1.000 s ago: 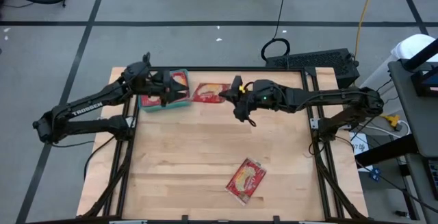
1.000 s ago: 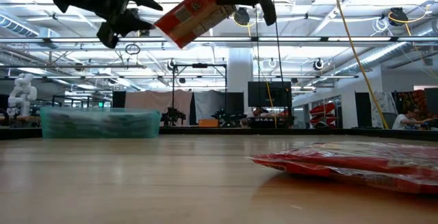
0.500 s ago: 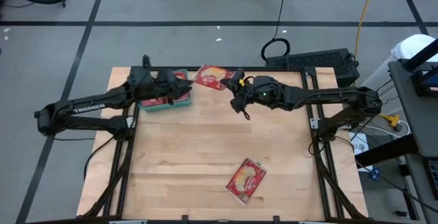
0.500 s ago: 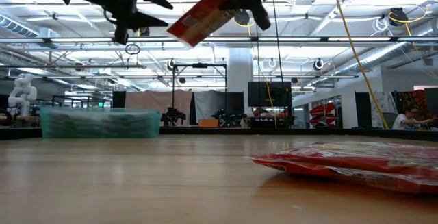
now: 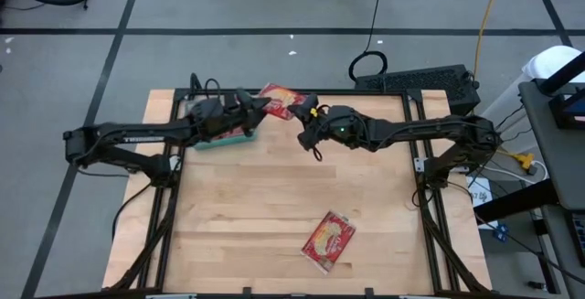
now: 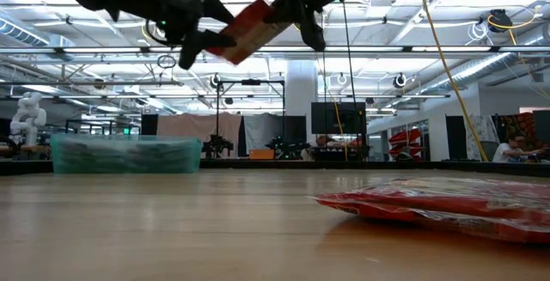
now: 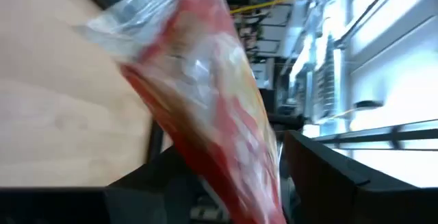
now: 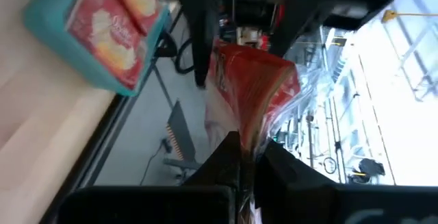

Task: Sort popcorn bags into baskets
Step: Put the red popcorn bag into the blue bin

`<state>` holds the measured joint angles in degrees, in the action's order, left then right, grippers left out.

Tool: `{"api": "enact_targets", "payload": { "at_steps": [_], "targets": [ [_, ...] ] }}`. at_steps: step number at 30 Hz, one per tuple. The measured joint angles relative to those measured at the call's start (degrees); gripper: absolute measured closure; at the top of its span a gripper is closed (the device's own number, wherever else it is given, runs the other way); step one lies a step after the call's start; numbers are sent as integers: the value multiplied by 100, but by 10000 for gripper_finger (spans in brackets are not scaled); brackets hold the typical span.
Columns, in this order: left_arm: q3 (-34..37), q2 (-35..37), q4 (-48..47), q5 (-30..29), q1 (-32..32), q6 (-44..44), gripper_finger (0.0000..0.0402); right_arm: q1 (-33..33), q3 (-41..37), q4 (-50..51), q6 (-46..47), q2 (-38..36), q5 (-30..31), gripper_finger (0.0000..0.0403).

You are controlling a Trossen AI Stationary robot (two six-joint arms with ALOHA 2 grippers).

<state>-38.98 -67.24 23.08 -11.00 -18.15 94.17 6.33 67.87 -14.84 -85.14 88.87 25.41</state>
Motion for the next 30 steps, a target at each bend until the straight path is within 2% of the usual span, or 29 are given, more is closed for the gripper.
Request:
{"api": "enact_targets", "payload": {
  "at_steps": [4, 7, 10, 13, 17, 20, 25, 30],
  "targets": [
    [0, -285, 527, -13, -67, 74, 227, -5, 3, -10, 4, 34, 6, 393],
    [4, -309, 622, -17, -66, 14, 272, -3, 3, -11, 101, 34, 2, 388],
    [4, -299, 692, 42, -126, -233, 324, -5, 3, -27, 414, 32, -49, 370],
    [4, -244, 741, 216, -268, -440, 377, 2, 3, -54, 939, 32, -444, 342],
    [2, -167, 747, 493, -602, -639, 377, -5, 3, -111, 1575, 32, -627, 306],
    [2, -106, 766, 1132, -986, -881, 369, -7, 3, -56, 2097, 32, -632, 283],
    [2, -41, 657, 2795, -1788, -1727, 386, -7, 3, 114, 3256, 32, -652, 262],
    [2, -44, 451, 3998, -2595, -1900, 381, -3, 1, 485, 4445, 32, -1326, 262]
  ]
}}
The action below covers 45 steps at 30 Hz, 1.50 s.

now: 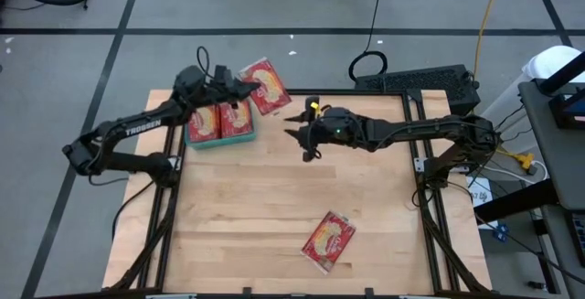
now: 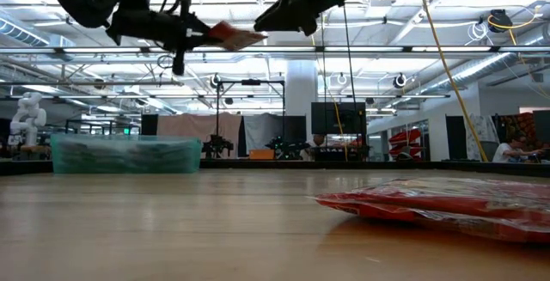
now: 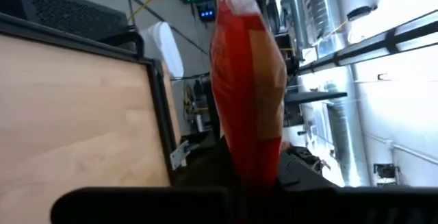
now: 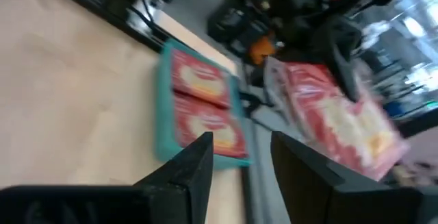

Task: Sort popcorn bags into baskets
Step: Put the red popcorn bag into the blue bin

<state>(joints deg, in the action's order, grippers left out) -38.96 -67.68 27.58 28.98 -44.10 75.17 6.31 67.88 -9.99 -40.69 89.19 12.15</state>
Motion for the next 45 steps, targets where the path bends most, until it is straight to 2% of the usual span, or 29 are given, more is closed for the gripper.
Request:
{"api": "enact_targets", "payload": {
  "at_steps": [6, 10, 17, 24, 31, 34, 38, 45],
  "targets": [
    [0, 186, -49, 1111, -806, -144, 375, 0, 0, 429, 1305, -2, -482, 276],
    [0, 498, -342, 1557, -1267, -168, 374, 2, 0, 671, 2028, -2, -487, 282],
    [0, 1171, -1800, 2214, -1974, -906, 373, 42, 2, 1037, 3358, -164, -484, 284],
    [0, 1632, -2974, 2492, -2541, -1803, 372, 167, 0, 1651, 4653, -477, -478, 284],
    [-2, 1622, -4292, 2418, -2893, -3437, 372, 292, -3, 2521, 5379, -761, -790, 284],
    [-7, 1499, -4421, 2447, -3015, -3681, 371, 306, -3, 2997, 5678, -889, -798, 284],
    [-357, 1212, -4385, 2517, -3079, -4201, 371, 302, -3, 3383, 5801, -1085, -801, 284],
    [-752, 481, -4570, 2502, -3077, -4519, 371, 299, 0, 3544, 5805, -1350, -1083, 284]
  ]
}}
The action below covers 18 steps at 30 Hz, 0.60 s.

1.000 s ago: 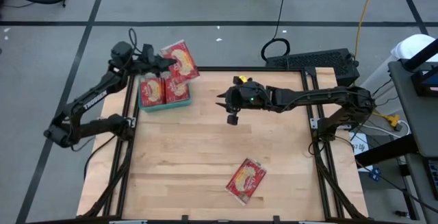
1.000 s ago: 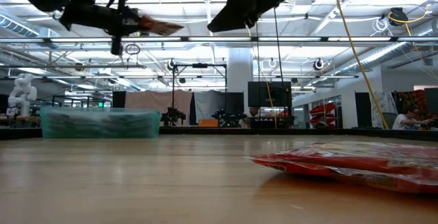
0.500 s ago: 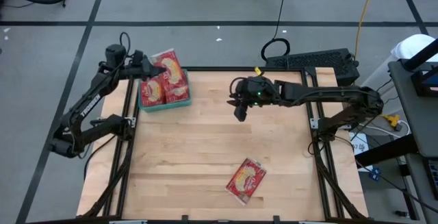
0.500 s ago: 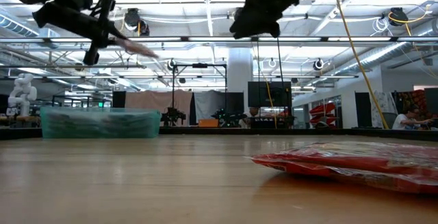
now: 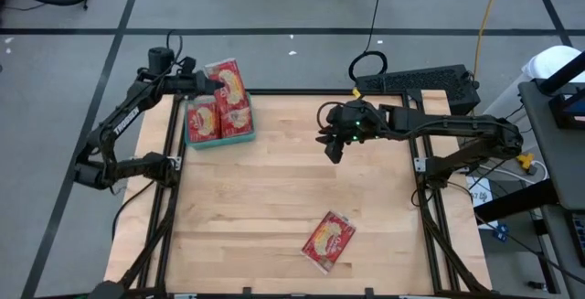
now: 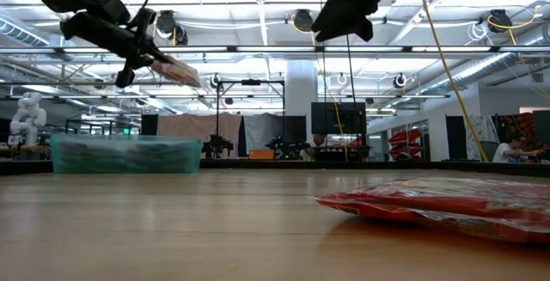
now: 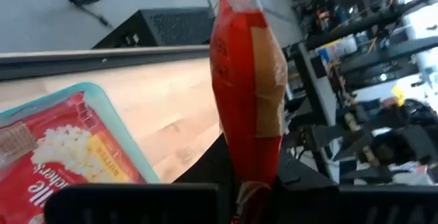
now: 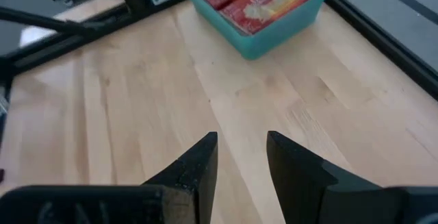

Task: Sort popcorn bags into baskets
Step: Put the red popcorn bag into the blue bin

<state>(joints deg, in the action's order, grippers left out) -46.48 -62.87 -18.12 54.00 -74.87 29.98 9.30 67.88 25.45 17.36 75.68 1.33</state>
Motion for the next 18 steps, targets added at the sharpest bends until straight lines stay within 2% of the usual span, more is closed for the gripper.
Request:
{"api": "enact_targets", "payload": {
  "at_steps": [6, 13, 18],
  "targets": [
    [-210, -61, -1032, -102, -11, -742, 371, -36, 0, 70, 422, -118, -20, 284],
    [-208, 81, -1175, -253, 143, -567, 371, -118, -57, -67, 278, -108, -13, 284],
    [-208, 591, -1440, -714, 463, -341, 371, -90, -182, -213, 234, -98, -13, 284]
  ]
}}
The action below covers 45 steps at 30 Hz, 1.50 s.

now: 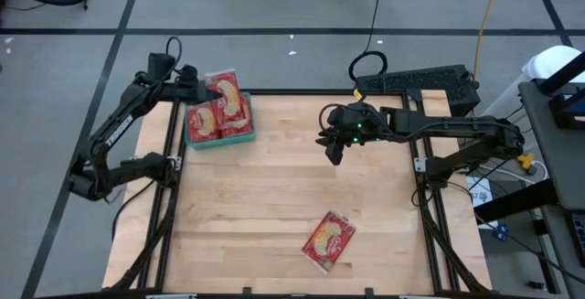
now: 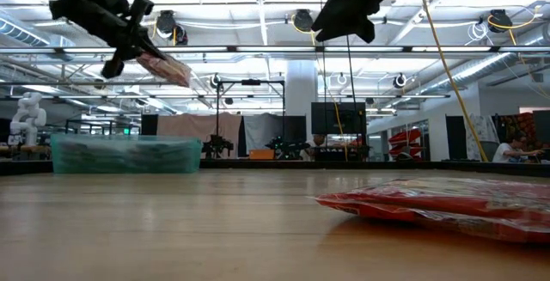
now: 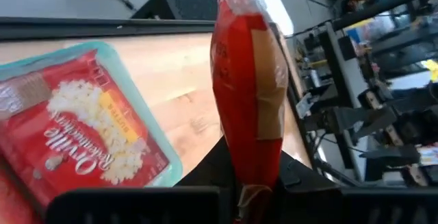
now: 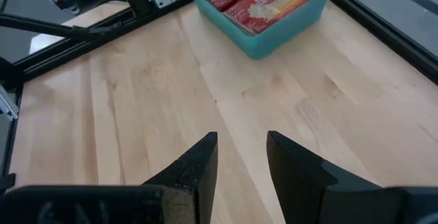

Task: Sort popcorn bags into baskets
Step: Put the red popcorn bag into the blue bin

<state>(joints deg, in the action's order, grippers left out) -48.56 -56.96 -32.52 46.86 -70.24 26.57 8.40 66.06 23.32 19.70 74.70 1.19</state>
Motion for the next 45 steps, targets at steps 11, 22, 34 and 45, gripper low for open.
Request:
{"api": "enact_targets", "payload": {
  "at_steps": [11, 22, 34, 45],
  "targets": [
    [344, 961, -1393, -309, 353, -339, 371, 12, -13, -171, -268, -1, -2, 284],
    [1095, 2195, -2022, -503, 155, -84, 371, 15, -15, -198, -351, -1, -14, 284],
    [1257, 2034, -1146, -2150, 77, 296, 371, 26, -15, -211, -380, -1, -302, 284],
    [1252, 2239, -1237, -2705, -187, -801, 371, 26, -15, -209, -236, -1, -302, 284]
  ]
}}
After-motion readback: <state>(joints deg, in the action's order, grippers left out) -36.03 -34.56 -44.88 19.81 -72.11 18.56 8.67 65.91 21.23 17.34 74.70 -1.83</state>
